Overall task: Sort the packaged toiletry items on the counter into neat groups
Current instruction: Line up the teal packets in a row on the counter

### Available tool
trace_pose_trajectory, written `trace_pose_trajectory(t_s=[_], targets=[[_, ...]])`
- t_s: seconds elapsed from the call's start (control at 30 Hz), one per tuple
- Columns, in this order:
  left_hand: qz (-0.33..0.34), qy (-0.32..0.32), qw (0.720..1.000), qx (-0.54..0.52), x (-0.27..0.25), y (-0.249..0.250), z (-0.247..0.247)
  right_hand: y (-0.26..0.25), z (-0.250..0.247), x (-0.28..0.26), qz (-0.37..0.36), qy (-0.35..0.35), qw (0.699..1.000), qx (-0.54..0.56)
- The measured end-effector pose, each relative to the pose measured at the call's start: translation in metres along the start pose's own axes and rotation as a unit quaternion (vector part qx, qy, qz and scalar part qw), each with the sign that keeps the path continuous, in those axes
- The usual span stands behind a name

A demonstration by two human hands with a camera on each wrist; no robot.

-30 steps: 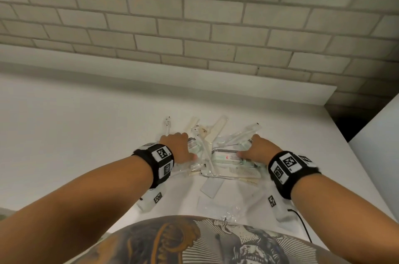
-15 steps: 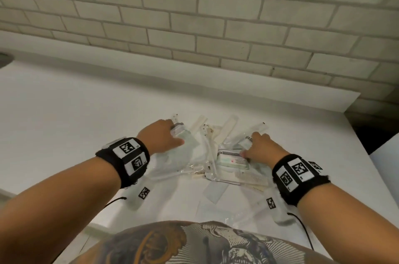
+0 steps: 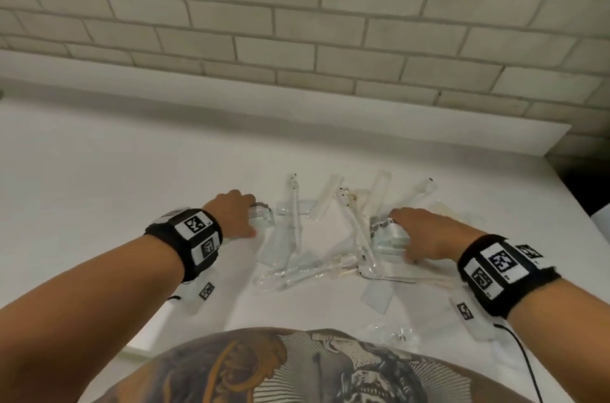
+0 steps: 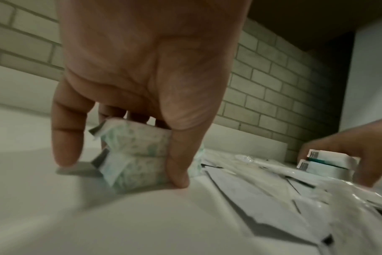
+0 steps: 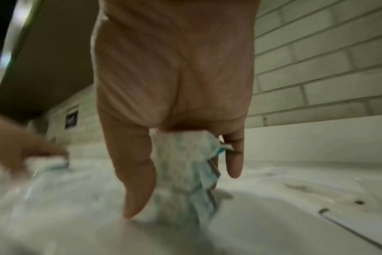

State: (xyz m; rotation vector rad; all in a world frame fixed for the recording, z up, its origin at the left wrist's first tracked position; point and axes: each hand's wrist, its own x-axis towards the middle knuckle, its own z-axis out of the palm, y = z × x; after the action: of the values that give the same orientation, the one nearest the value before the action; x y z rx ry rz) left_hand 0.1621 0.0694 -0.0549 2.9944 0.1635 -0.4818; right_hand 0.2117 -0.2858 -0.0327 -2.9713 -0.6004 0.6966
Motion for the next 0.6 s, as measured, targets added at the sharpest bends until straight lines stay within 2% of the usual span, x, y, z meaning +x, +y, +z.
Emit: trace_pose_trajectory(t_s=[0.13, 0.23, 0.3, 0.47, 0.53, 0.6], targets=[[0.064, -0.019, 0.998, 0.008, 0.002, -0.021, 0.002, -0.012, -0.008, 0.002, 0.082, 0.024, 0.995, -0.056], [0.087, -0.029, 0.996, 0.014, 0.000, -0.046, 0.000, -0.040, -0.033, -0.008, 0.109, 0.113, 0.987, -0.025], [0.088, -0.023, 0.996, 0.012, 0.001, -0.064, -0.004, -0.086, -0.041, -0.017, 0.069, 0.141, 0.988, -0.004], [0.078, -0.016, 0.997, -0.003, 0.007, -0.097, -0.011, -0.219, -0.001, -0.012, -0.116, 0.055, 0.992, -0.012], [0.087, -0.014, 0.996, -0.024, 0.008, -0.106, -0.011, -0.243, 0.019, 0.004, -0.138, 0.048, 0.988, -0.048], [0.102, -0.010, 0.993, -0.061, 0.007, -0.112, -0.011, -0.244, 0.029, 0.018, -0.123, 0.062, 0.989, -0.052]])
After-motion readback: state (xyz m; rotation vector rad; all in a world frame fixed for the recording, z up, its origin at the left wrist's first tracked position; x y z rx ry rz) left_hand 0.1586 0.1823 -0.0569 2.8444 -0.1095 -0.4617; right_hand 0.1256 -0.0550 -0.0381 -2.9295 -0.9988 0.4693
